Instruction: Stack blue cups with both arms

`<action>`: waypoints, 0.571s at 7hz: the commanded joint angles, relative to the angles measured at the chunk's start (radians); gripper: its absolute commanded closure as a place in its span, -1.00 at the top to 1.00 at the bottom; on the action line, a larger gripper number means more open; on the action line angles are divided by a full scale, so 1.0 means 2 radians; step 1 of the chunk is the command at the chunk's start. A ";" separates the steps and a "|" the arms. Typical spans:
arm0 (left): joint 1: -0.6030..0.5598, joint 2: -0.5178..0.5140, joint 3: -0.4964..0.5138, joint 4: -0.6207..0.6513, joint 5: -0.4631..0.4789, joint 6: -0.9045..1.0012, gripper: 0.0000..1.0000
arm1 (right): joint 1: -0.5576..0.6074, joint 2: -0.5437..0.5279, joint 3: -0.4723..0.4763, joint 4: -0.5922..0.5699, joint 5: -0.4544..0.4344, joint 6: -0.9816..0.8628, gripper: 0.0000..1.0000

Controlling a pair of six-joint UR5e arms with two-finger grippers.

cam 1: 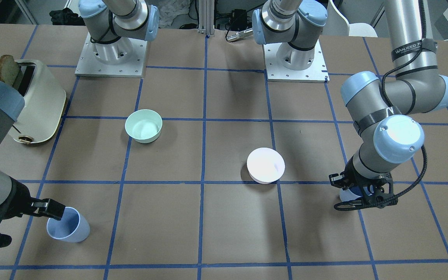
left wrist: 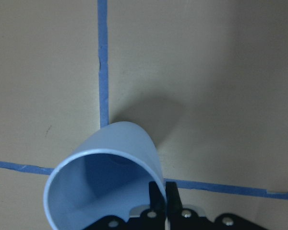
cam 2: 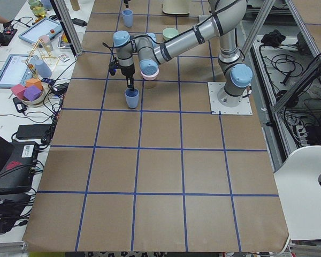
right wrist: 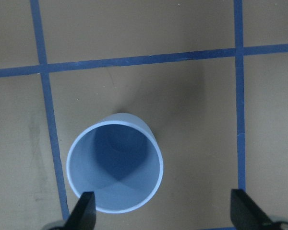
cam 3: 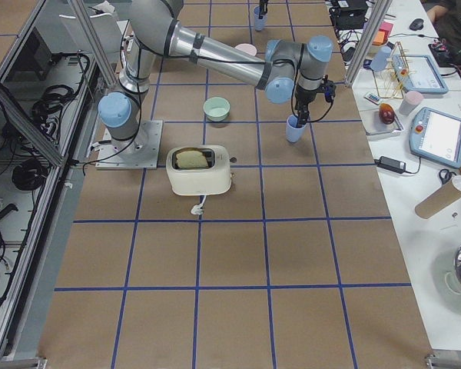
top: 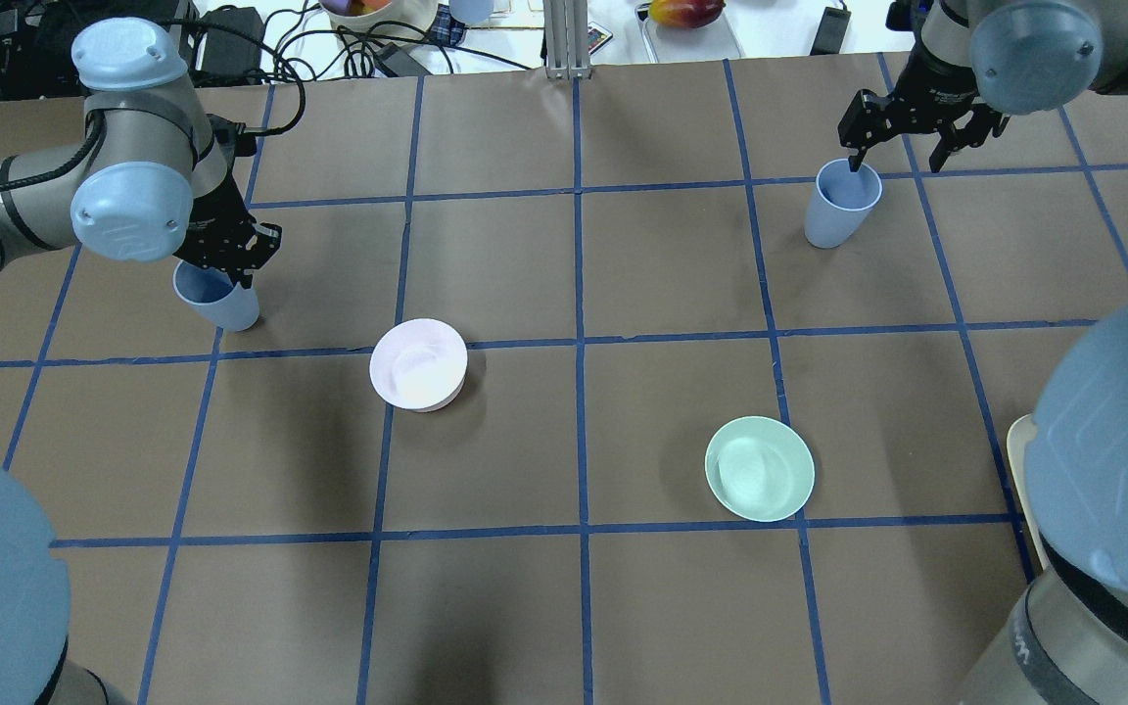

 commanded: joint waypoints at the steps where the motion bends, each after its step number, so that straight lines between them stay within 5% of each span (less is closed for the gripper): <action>1: -0.060 -0.014 0.078 -0.029 -0.029 -0.081 -1.00 | -0.004 0.026 -0.001 -0.019 0.003 0.003 1.00; 3: -0.121 -0.033 0.111 -0.035 -0.081 -0.207 -1.00 | -0.004 0.034 0.003 -0.019 0.004 0.001 1.00; 4: -0.160 -0.048 0.111 -0.031 -0.080 -0.261 -1.00 | -0.004 0.035 0.006 -0.018 0.004 -0.002 0.80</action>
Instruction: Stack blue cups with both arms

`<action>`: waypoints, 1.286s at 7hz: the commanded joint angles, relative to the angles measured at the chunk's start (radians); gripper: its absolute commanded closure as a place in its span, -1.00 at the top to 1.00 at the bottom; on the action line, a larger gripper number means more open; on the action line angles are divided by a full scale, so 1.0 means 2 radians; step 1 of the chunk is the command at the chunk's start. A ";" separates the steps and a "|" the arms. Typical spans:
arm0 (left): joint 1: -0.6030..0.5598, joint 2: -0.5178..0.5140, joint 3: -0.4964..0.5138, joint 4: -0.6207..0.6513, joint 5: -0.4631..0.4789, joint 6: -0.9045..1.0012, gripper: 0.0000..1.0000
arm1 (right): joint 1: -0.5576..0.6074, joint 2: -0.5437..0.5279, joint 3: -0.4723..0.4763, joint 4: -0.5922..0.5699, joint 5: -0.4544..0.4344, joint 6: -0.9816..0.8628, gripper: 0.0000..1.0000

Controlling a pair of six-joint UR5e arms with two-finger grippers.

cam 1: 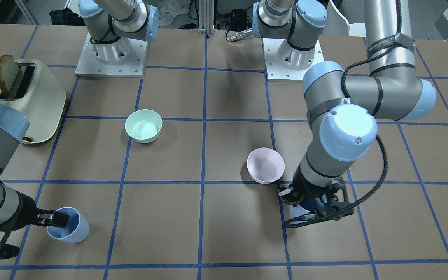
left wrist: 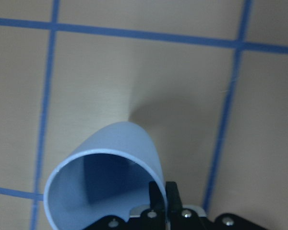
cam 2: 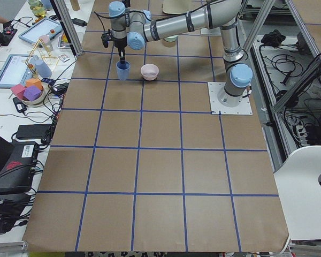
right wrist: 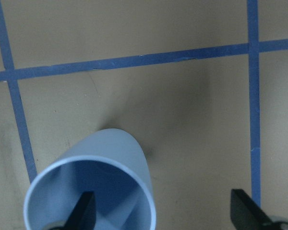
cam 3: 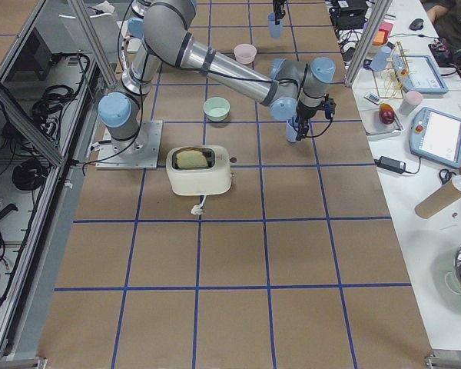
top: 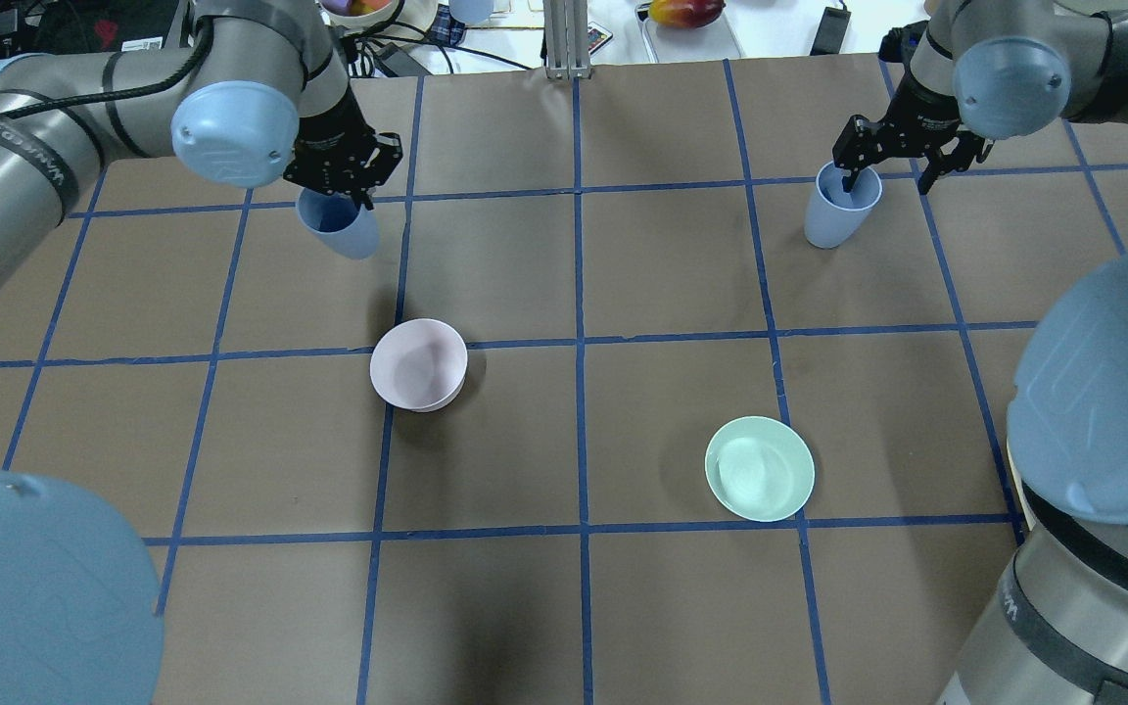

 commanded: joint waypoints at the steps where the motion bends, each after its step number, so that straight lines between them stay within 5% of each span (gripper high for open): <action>1: -0.078 -0.033 0.008 0.048 -0.010 -0.113 -1.00 | 0.000 0.007 0.003 0.000 0.000 -0.005 0.49; 4: -0.176 -0.039 0.025 0.025 -0.035 -0.167 -1.00 | 0.000 0.007 0.002 0.002 0.000 -0.008 -0.93; 9: -0.187 -0.040 -0.028 -0.045 -0.065 -0.163 -1.00 | 0.001 -0.034 -0.032 0.093 -0.001 -0.004 -1.00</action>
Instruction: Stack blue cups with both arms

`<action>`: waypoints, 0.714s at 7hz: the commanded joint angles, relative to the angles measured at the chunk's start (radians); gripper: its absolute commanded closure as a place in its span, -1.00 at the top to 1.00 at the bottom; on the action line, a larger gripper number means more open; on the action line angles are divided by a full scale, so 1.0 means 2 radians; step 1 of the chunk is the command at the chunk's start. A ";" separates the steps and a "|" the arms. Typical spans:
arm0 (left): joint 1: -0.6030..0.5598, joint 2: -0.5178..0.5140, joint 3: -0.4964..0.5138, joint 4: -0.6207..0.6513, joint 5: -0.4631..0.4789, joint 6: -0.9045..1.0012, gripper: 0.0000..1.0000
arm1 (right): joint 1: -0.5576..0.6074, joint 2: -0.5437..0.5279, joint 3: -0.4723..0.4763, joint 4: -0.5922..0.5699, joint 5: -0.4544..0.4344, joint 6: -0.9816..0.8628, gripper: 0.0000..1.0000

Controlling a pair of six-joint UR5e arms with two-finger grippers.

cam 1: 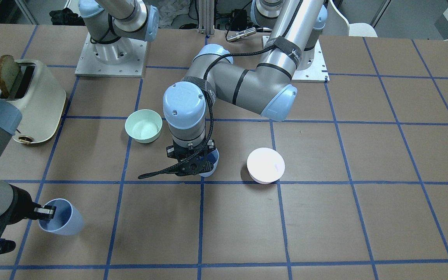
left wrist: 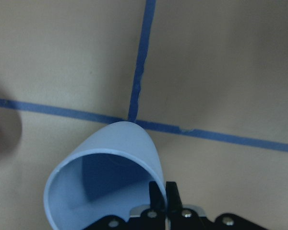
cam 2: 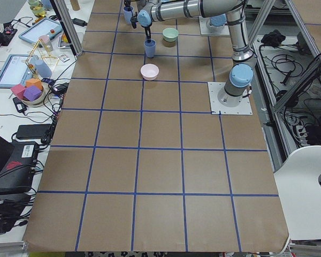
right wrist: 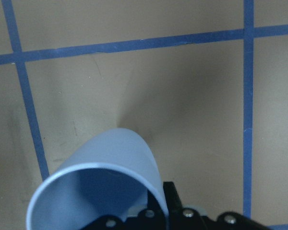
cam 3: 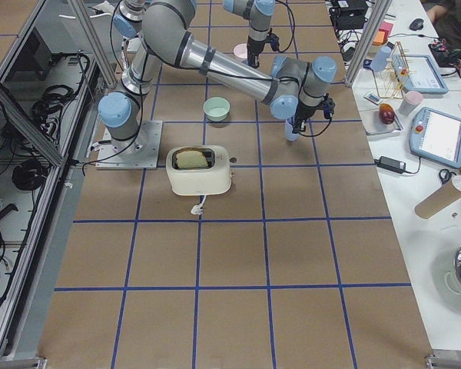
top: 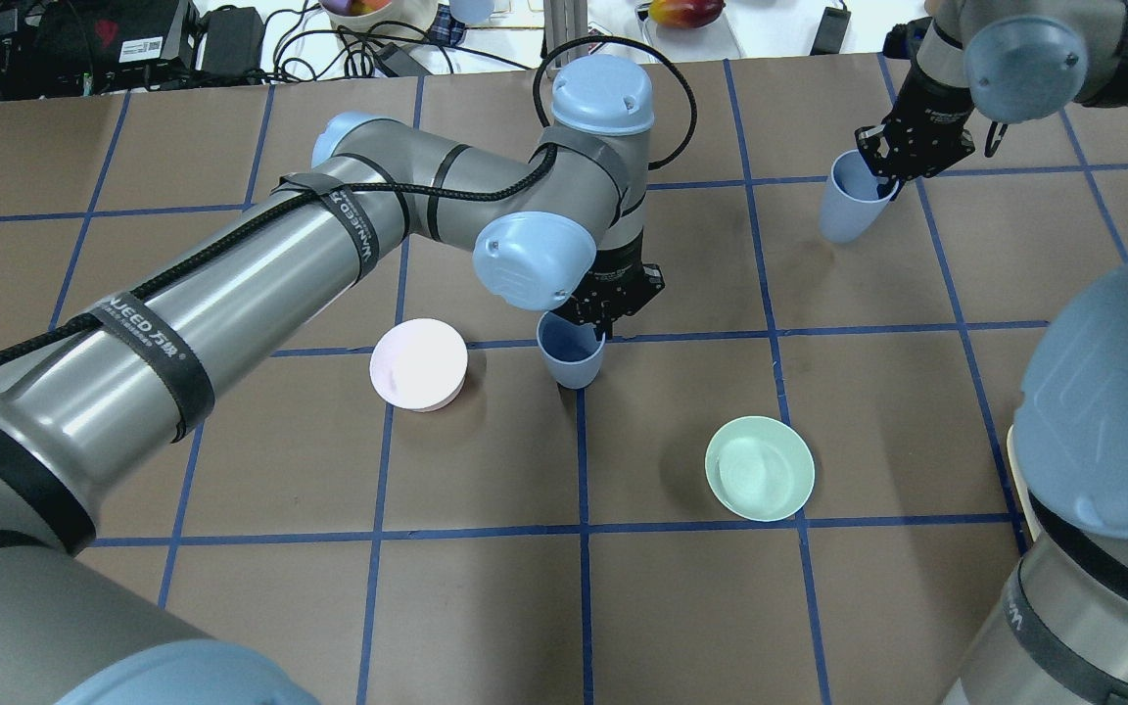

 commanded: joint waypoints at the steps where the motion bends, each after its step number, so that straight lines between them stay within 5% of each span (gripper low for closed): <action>1: 0.000 -0.004 -0.013 -0.004 -0.019 -0.004 0.98 | 0.007 -0.031 -0.017 0.053 0.001 0.005 -1.00; 5: 0.057 0.094 0.022 -0.047 -0.012 0.031 1.00 | 0.050 -0.089 -0.017 0.124 0.016 0.041 -1.00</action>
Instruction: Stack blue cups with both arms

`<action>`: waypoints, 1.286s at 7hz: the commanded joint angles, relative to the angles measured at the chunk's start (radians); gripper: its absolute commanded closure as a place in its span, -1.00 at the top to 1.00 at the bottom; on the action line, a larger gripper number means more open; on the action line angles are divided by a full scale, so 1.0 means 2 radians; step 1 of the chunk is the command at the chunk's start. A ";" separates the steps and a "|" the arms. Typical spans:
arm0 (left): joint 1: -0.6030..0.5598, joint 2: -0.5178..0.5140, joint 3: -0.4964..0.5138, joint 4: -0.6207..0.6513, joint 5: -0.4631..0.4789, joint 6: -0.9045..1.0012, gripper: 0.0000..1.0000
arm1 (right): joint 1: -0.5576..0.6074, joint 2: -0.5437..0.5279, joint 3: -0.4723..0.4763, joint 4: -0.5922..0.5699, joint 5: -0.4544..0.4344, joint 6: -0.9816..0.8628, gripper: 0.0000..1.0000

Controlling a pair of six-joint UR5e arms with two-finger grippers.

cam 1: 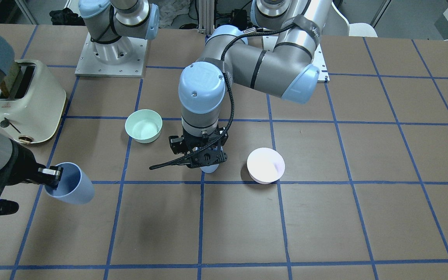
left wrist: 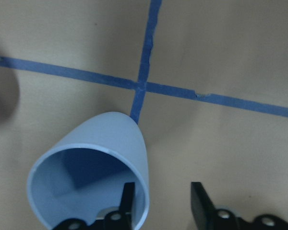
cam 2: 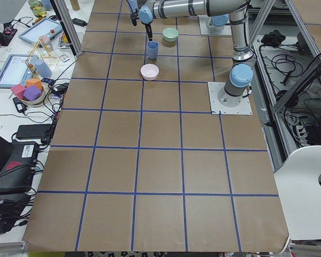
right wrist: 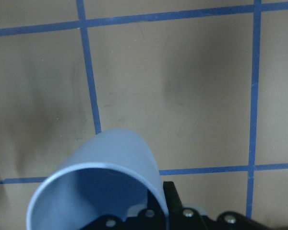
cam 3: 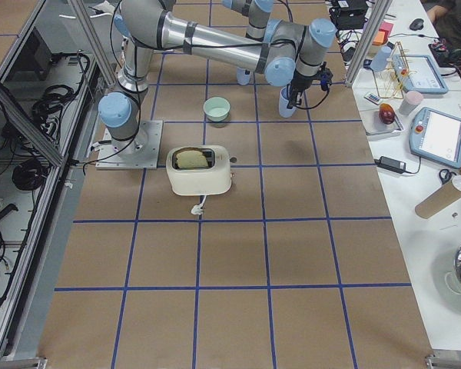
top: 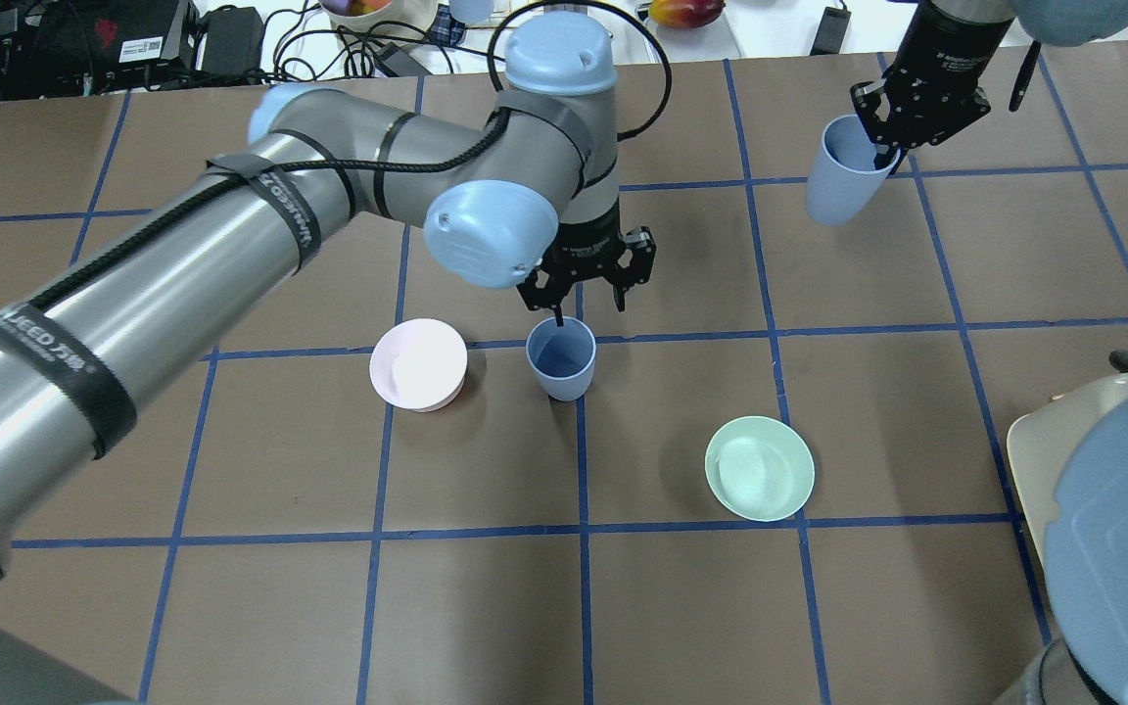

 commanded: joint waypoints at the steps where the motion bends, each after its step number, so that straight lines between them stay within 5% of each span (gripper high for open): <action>1: 0.048 0.079 0.021 -0.061 0.003 0.083 1.00 | 0.042 -0.022 0.001 0.025 0.001 0.059 -1.00; 4: 0.134 0.169 -0.002 -0.119 0.005 0.231 1.00 | 0.117 -0.023 0.001 0.035 0.024 0.158 -1.00; 9: 0.158 0.193 -0.021 -0.113 0.024 0.228 1.00 | 0.227 -0.018 0.007 0.035 0.039 0.297 -1.00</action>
